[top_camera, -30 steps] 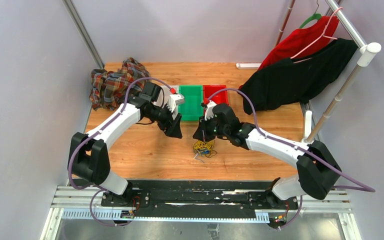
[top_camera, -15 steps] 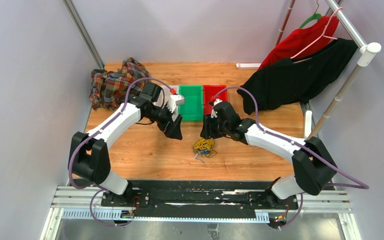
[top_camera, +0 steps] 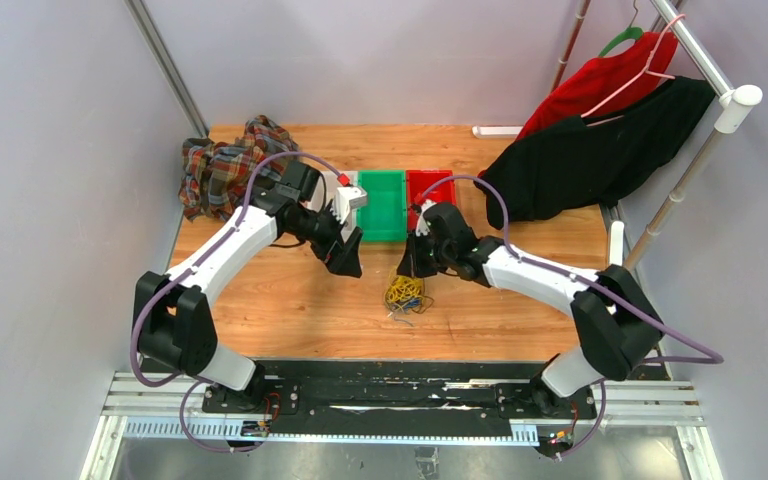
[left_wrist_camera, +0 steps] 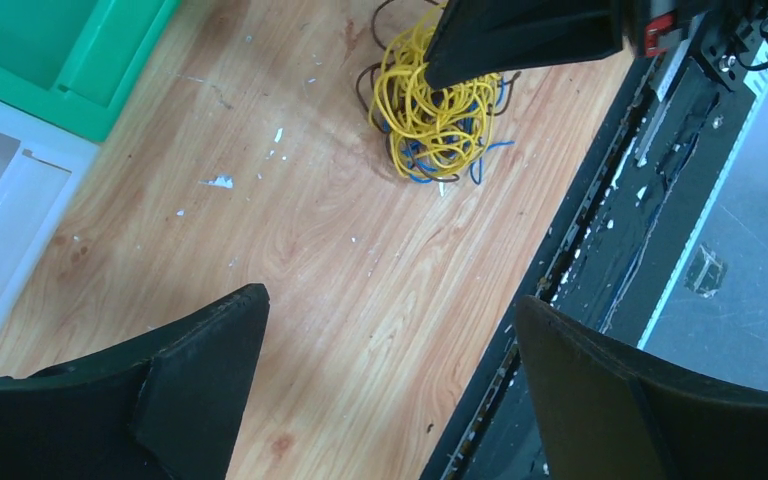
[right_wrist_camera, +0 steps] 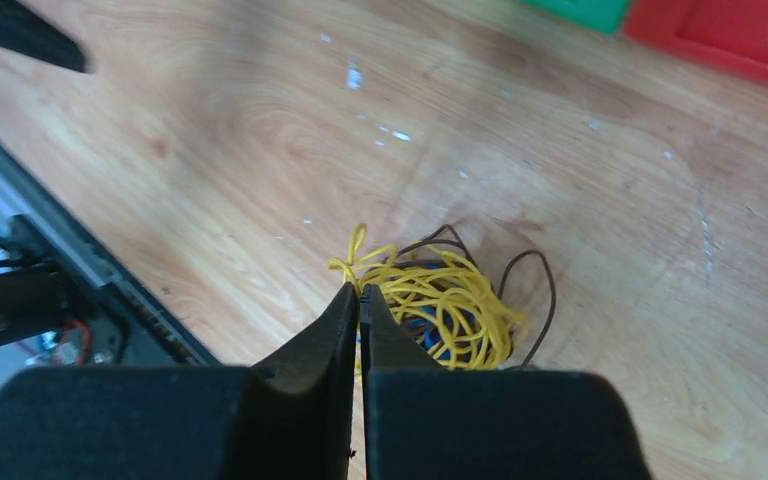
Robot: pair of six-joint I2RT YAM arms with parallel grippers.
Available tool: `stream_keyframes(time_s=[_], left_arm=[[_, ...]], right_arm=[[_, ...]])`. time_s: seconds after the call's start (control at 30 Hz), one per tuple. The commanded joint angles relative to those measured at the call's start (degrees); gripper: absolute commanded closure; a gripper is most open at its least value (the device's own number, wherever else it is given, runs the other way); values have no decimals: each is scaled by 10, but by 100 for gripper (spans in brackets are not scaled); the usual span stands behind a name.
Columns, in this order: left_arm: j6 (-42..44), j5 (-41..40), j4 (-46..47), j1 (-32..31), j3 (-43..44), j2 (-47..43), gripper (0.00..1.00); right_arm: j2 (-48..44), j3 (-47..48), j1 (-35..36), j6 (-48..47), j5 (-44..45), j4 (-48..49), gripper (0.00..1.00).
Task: Untangle the cables
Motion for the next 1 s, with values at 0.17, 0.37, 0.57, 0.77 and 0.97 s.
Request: stream_keyframes(time_s=[0.17,0.37,0.57,0.77,0.97], left_arm=[[16,69,-5,-7,13,-10,3],[26,96,-6,-22,19,-4,13],[54,78,-5,-45,18,-1,32],[75,58,-6,-57,23,-2,47],[70,37,-5,-57,38,5,76]], right_arm=[[-70,4,6,6,-100,77,99],[-70,23,23,5,-123,87,99],[-63,29,28,20,-153,112,99],[-56,36,28,28,-166,122,99],[-46,35,28,34,-173,127,99]])
